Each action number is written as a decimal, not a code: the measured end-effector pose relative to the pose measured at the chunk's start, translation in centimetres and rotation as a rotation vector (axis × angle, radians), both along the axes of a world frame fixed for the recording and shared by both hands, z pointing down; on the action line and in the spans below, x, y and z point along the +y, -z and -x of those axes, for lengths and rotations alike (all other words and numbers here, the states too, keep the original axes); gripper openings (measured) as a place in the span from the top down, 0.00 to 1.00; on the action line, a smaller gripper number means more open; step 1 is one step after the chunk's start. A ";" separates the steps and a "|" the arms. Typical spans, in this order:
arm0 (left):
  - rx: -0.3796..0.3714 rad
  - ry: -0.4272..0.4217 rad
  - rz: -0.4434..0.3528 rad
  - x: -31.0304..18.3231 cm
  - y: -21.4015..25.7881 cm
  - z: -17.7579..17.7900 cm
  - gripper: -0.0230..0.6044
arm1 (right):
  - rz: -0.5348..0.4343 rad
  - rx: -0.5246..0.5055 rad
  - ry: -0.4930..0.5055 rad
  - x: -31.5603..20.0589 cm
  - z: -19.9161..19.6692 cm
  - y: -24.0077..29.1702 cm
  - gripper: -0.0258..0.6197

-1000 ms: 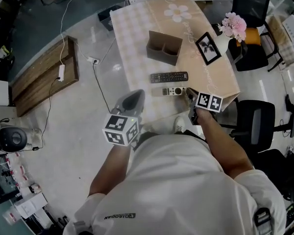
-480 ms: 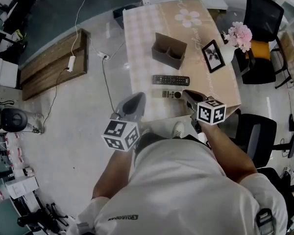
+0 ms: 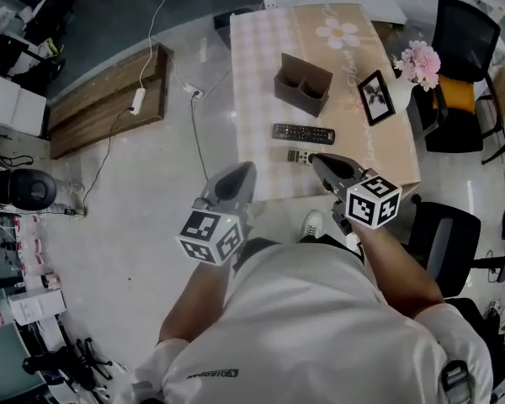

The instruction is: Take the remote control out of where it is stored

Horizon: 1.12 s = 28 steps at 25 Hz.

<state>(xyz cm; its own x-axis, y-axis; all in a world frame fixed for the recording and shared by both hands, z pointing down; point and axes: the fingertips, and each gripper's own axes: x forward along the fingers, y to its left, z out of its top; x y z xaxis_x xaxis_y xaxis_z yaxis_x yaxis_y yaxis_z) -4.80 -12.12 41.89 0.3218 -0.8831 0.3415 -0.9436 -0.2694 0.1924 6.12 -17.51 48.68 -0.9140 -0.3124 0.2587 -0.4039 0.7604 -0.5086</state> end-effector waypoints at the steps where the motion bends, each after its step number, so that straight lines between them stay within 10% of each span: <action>1: 0.000 -0.010 0.002 0.3 -0.2 -0.1 0.96 | -0.016 0.005 -0.001 0.5 0.1 0.2 0.96; 28: 0.039 -0.328 -0.023 16.3 -1.2 2.3 0.96 | -0.141 0.114 -0.271 21.8 2.3 2.2 0.96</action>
<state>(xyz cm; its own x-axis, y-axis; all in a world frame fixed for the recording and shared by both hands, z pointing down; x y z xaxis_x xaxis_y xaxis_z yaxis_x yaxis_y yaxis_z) -7.07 4.21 43.10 0.6027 -0.7375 0.3048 -0.7979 -0.5625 0.2167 3.83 4.28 46.46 -0.7603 -0.5803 0.2918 -0.6495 0.6770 -0.3460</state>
